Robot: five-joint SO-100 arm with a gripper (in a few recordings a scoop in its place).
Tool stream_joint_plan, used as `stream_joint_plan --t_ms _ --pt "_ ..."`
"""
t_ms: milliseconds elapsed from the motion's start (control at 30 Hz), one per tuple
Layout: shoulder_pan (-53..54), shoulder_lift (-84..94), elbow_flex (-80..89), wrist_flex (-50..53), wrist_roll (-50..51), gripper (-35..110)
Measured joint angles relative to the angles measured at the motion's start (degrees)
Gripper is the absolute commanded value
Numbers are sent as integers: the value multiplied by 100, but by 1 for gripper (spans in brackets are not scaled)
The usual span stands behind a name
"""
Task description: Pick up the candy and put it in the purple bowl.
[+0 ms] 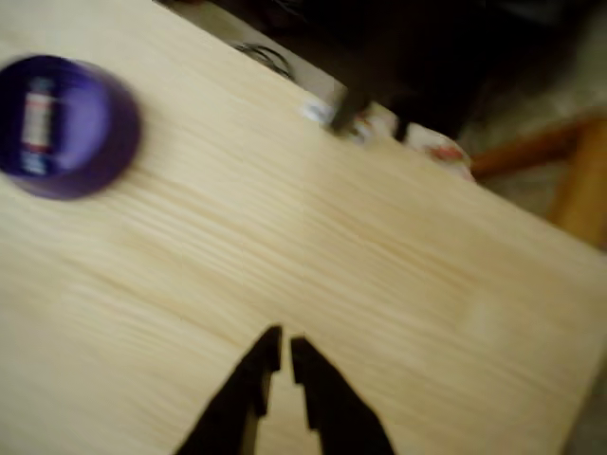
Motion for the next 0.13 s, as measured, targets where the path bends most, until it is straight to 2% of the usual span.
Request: stream_joint_plan --t_ms 133 --pt "791 984 1178 -88 -220 0"
